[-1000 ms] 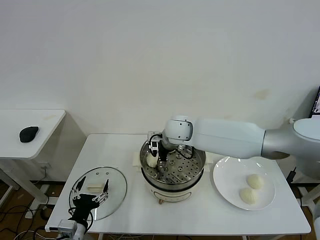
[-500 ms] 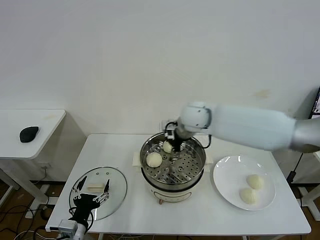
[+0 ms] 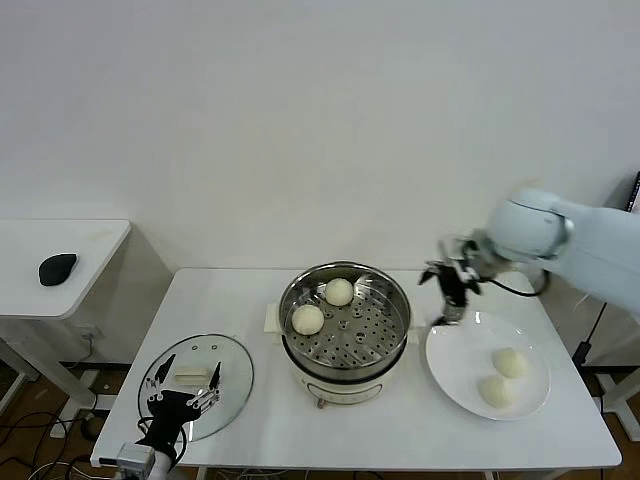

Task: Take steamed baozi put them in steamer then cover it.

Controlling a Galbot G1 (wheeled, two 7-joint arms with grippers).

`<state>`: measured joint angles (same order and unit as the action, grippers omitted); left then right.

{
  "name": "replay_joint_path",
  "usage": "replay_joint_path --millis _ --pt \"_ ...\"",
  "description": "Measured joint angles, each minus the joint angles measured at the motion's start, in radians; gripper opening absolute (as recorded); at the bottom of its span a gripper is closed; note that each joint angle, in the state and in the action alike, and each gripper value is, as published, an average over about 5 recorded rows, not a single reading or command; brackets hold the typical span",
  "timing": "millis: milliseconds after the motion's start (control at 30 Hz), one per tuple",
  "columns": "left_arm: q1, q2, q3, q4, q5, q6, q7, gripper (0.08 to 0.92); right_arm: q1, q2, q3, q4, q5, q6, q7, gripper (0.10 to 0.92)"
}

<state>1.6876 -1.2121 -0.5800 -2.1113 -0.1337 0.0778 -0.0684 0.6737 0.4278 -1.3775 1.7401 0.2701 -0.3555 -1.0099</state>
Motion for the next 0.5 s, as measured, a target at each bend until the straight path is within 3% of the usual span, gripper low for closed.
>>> replay_joint_path --millis 500 --pt "0.005 -0.019 0.005 0.006 0.025 -0.004 0.003 0.823 -0.336 -0.224 0.195 -0.008 -0.275 0.123 0.008 0.823"
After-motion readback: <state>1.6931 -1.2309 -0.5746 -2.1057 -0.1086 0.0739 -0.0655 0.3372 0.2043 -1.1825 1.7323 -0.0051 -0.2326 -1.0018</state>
